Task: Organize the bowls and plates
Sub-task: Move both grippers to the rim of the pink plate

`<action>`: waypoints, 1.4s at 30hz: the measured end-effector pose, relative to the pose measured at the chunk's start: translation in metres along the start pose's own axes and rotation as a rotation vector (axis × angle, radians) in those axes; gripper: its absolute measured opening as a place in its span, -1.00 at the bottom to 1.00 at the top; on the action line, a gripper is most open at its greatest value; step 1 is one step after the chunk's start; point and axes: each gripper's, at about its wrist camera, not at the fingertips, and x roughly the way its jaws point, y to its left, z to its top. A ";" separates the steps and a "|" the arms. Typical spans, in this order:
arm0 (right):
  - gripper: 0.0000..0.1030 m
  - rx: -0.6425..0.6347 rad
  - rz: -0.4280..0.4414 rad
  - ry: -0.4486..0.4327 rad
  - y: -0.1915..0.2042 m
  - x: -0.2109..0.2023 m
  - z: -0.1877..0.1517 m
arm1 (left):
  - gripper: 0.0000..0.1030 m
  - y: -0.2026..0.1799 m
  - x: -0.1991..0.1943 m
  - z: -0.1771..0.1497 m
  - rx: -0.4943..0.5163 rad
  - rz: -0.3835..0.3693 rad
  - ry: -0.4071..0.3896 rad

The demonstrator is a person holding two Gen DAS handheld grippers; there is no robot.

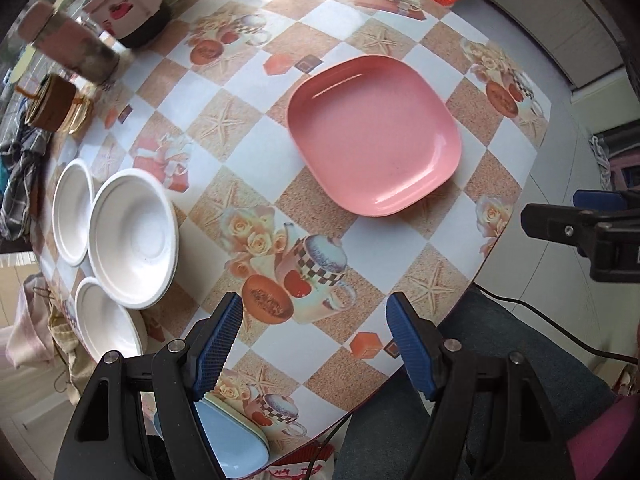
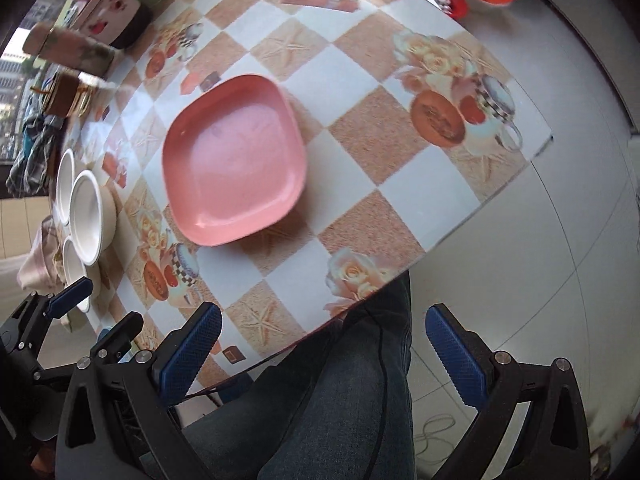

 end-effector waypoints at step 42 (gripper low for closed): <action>1.00 -0.188 -0.139 0.035 0.027 0.054 0.098 | 0.51 0.047 0.063 0.085 -0.382 -0.002 0.008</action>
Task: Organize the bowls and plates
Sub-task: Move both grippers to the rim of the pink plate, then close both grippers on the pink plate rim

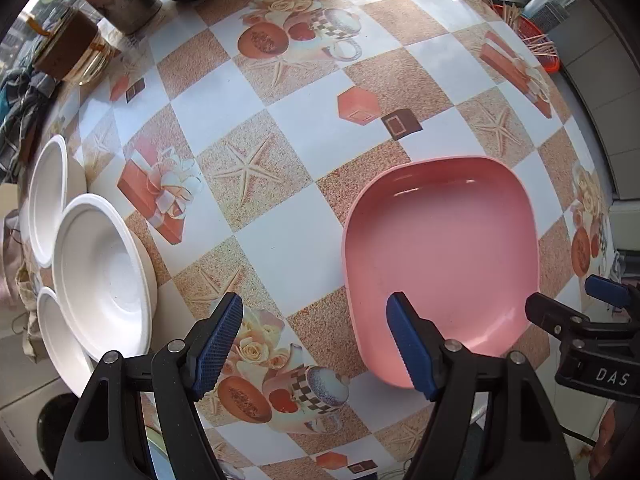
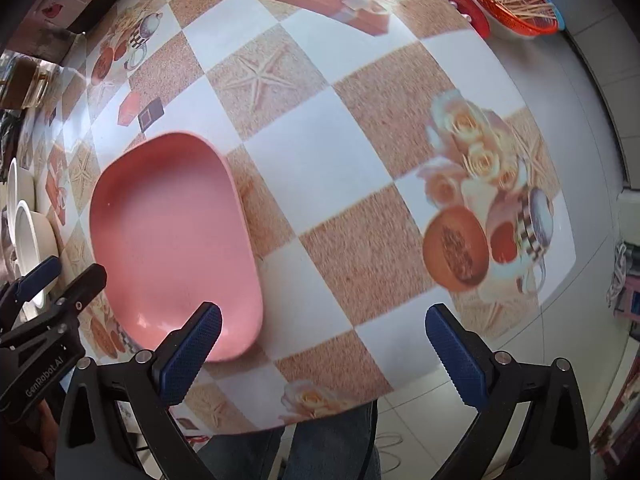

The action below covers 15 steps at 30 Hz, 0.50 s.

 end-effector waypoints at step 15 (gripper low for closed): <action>1.00 -0.174 -0.070 -0.014 0.029 0.032 0.027 | 0.52 -0.016 0.031 0.024 -0.041 0.004 0.005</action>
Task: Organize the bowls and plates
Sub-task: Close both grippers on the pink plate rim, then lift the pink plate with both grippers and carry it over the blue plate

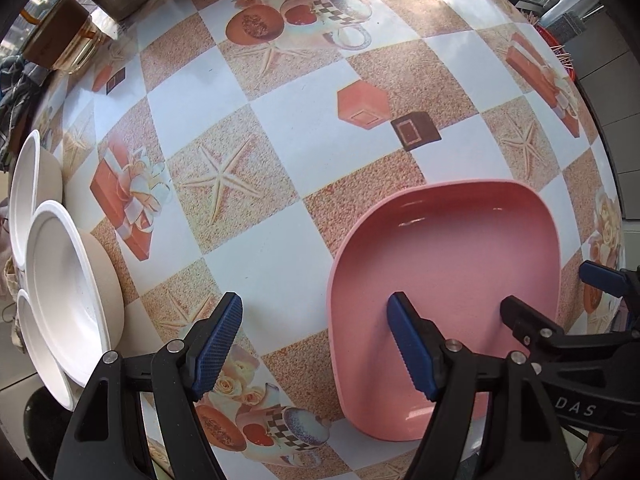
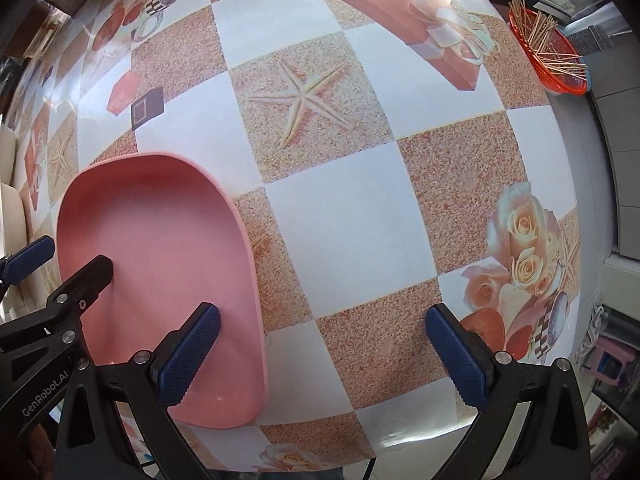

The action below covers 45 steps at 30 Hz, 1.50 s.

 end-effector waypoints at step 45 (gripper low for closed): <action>-0.39 -0.314 0.130 0.154 0.140 0.012 -0.100 | -0.33 0.115 0.013 -0.149 -0.028 -0.058 0.089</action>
